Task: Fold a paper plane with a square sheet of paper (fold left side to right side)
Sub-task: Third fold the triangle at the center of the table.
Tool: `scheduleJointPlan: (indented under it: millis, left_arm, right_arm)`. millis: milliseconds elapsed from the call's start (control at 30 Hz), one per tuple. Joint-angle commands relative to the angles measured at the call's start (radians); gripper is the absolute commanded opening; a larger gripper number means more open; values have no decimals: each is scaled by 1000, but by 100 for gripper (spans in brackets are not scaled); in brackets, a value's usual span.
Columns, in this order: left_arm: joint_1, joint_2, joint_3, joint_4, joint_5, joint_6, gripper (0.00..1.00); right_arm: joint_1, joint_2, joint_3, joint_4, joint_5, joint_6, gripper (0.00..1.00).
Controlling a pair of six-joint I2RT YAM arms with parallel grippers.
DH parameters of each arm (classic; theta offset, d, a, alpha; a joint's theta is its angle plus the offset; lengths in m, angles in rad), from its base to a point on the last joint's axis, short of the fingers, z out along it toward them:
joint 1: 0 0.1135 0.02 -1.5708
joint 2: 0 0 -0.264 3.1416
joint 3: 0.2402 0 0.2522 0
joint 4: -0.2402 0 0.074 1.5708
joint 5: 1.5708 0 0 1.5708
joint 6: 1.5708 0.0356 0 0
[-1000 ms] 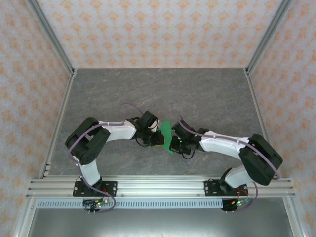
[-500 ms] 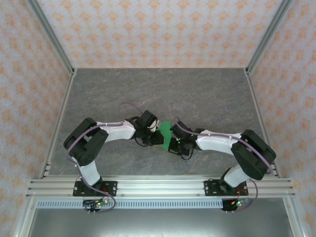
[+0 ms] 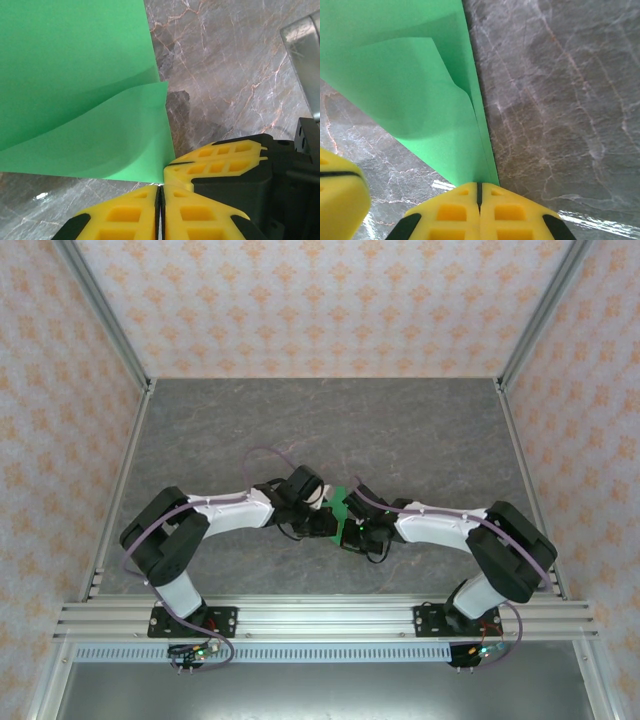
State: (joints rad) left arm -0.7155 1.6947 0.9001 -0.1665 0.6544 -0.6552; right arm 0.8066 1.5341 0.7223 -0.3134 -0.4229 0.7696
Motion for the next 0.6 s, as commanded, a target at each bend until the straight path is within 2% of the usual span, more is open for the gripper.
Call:
scheduleJointPlan:
  millis: [0, 567]
  left_arm:
    - [0, 32, -10, 33, 12, -3, 10]
    - [-1, 100, -16, 44, -28, 11, 9]
  right_arm:
    - [3, 47, -23, -115, 78, -16, 0]
    - [3, 44, -26, -151, 93, -30, 0]
